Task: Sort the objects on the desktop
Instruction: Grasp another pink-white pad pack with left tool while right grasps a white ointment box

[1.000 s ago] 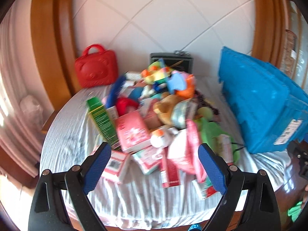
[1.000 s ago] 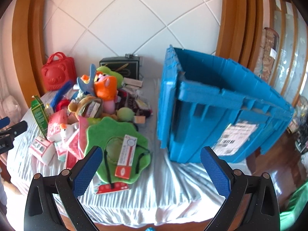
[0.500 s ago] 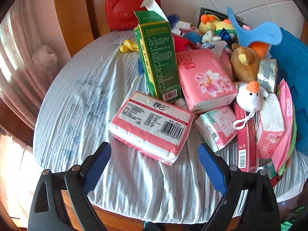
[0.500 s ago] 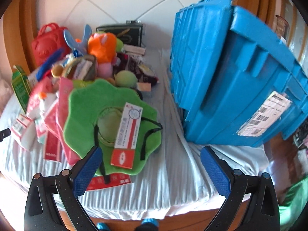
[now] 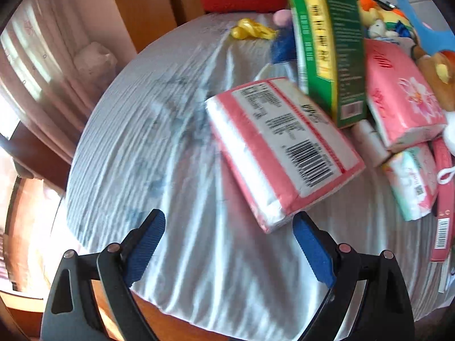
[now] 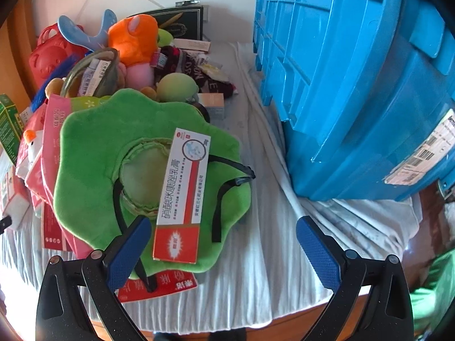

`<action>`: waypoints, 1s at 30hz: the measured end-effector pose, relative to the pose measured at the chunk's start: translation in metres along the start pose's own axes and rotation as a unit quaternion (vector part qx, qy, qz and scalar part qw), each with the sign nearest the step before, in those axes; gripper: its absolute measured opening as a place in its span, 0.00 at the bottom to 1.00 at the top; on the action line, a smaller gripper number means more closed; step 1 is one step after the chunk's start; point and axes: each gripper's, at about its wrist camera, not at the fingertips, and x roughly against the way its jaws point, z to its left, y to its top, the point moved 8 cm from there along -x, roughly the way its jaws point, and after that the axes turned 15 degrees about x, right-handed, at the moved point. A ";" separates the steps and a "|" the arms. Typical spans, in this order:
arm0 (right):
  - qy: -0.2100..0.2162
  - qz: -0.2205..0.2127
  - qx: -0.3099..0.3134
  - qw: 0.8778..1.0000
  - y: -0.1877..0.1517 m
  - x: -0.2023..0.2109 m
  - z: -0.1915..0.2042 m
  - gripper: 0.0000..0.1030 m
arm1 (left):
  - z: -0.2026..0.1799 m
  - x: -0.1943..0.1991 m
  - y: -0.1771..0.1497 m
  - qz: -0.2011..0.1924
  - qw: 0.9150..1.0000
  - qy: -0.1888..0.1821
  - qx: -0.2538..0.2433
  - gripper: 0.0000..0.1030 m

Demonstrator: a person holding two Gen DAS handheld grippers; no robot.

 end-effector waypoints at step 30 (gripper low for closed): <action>0.066 0.033 -0.054 0.996 0.001 -0.026 -0.012 1.00 | -0.042 -0.031 0.050 0.069 0.998 0.006 -0.001 0.88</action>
